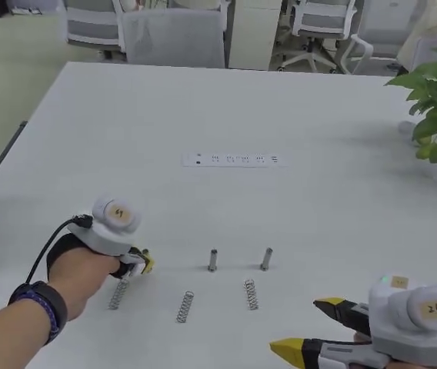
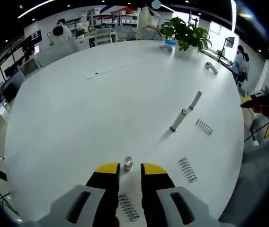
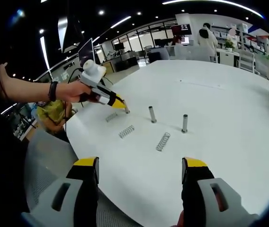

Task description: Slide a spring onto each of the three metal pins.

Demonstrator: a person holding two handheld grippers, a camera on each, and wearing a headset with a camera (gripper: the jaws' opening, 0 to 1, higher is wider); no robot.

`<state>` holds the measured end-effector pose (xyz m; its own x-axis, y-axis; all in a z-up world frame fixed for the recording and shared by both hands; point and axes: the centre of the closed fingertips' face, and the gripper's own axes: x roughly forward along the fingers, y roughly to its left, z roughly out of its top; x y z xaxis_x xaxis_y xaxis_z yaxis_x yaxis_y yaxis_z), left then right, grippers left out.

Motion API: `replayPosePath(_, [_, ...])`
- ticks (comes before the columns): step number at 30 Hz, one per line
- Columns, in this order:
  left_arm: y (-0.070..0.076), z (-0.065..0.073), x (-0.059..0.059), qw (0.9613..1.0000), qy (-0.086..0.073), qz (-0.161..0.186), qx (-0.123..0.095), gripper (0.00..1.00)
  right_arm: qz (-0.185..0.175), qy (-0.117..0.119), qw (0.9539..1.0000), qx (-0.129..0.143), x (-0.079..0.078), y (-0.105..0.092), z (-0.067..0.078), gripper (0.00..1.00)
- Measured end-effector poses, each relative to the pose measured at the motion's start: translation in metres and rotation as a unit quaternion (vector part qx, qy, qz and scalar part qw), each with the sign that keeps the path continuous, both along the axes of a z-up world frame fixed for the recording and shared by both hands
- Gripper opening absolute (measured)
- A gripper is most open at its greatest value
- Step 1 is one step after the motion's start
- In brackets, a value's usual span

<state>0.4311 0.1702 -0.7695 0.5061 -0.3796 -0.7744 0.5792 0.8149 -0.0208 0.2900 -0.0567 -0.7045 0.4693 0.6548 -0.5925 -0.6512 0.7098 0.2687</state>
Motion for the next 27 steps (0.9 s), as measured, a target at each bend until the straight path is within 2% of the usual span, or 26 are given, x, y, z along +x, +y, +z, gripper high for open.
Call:
replayPosePath(6, [0.006, 0.004, -0.002, 1.0, 0.002, 0.008, -0.005, 0.13, 0.001, -0.001, 1.0, 0.0, 0.001, 0.0, 0.0, 0.7])
replayPosePath(8, [0.007, 0.005, -0.004, 0.9997, 0.006, 0.016, -0.017, 0.16, 0.001, -0.001, 1.0, 0.0, 0.001, 0.0, -0.001, 0.7])
replayPosePath(14, [0.014, 0.005, -0.014, 0.9996, 0.008, 0.02, -0.017, 0.2, 0.001, -0.001, 1.0, 0.0, 0.002, -0.001, -0.002, 0.7])
replayPosePath(27, [0.031, 0.018, -0.035, 0.9991, -0.001, 0.034, -0.026, 0.25, 0.002, -0.002, 1.0, 0.004, 0.004, 0.0, -0.003, 0.7])
